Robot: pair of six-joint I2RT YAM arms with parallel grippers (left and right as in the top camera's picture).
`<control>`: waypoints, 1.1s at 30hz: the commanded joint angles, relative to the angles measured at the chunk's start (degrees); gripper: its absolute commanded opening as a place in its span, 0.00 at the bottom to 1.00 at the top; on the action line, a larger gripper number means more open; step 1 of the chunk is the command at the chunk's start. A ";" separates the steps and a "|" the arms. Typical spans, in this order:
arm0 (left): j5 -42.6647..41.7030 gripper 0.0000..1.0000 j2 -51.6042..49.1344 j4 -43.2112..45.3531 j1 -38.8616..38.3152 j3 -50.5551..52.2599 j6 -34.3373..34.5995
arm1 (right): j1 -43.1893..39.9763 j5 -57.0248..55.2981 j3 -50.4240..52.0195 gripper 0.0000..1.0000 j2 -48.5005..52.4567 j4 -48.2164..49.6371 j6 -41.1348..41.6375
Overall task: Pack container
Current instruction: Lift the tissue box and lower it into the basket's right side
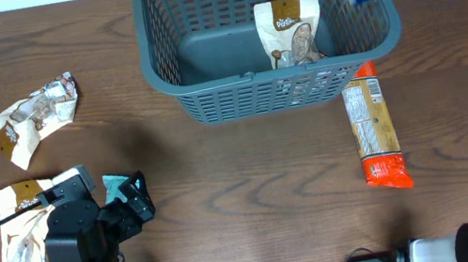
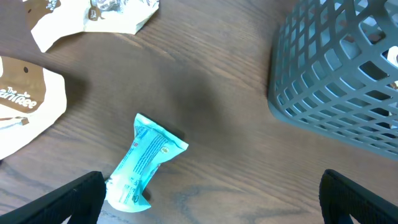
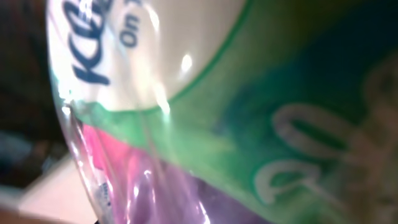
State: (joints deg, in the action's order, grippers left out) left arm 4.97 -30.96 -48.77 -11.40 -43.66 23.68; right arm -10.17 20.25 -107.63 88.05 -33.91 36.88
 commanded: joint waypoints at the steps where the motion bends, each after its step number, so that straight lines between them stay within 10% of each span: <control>1: 1.09 0.99 0.24 -0.07 0.13 -1.31 -0.94 | 5.99 -5.38 -0.68 0.01 3.39 -0.02 -7.39; 20: 1.09 0.99 0.24 -0.07 0.13 -1.31 -0.94 | 19.87 -25.03 -0.68 0.02 18.43 -11.39 -19.45; 33: 1.09 0.99 0.24 -0.07 0.13 -1.31 -0.94 | 19.87 -25.35 -0.70 0.52 18.47 -10.43 -19.54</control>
State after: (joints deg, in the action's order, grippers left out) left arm 4.97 -30.96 -48.75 -11.40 -43.66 23.68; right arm 9.56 -4.36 -107.50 106.89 -45.08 17.47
